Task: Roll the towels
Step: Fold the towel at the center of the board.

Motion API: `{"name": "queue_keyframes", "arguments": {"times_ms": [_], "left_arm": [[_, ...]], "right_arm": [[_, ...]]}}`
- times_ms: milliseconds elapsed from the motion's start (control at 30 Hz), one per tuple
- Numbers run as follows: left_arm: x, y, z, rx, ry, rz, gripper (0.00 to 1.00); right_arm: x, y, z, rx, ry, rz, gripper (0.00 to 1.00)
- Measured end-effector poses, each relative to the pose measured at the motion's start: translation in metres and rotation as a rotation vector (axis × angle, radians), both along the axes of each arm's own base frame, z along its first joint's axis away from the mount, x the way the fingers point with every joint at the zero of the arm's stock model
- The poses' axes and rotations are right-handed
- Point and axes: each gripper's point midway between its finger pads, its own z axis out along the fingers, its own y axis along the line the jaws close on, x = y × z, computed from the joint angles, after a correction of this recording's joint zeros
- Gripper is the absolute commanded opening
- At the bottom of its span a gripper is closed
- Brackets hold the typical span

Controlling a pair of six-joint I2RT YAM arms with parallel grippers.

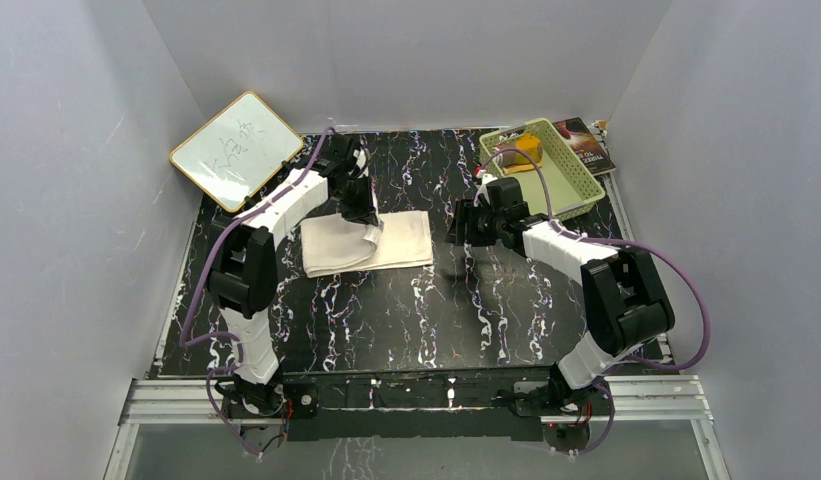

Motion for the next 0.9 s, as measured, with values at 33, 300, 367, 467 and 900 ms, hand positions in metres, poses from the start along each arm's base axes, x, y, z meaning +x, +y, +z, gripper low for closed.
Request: {"name": "queue_keyframes", "arguments": {"times_ms": [33, 300, 367, 467, 900], "left_arm": [[0.000, -0.002, 0.002, -0.003, -0.004, -0.002, 0.00], [-0.001, -0.022, 0.007, -0.020, -0.028, -0.027, 0.00], [-0.001, -0.026, 0.004, -0.020, -0.025, -0.033, 0.00], [-0.001, -0.031, -0.002, -0.021, -0.019, -0.036, 0.00], [0.004, -0.043, -0.004, -0.042, -0.033, -0.024, 0.00]], "right_arm": [[0.000, 0.000, -0.001, -0.001, 0.002, 0.000, 0.54], [0.000, 0.000, -0.005, -0.005, 0.011, 0.001, 0.54], [0.000, 0.000, -0.005, -0.005, 0.012, 0.001, 0.54], [0.000, 0.000, -0.006, -0.006, 0.013, 0.002, 0.54], [-0.001, 0.000, -0.009, -0.012, 0.016, 0.010, 0.54]]}}
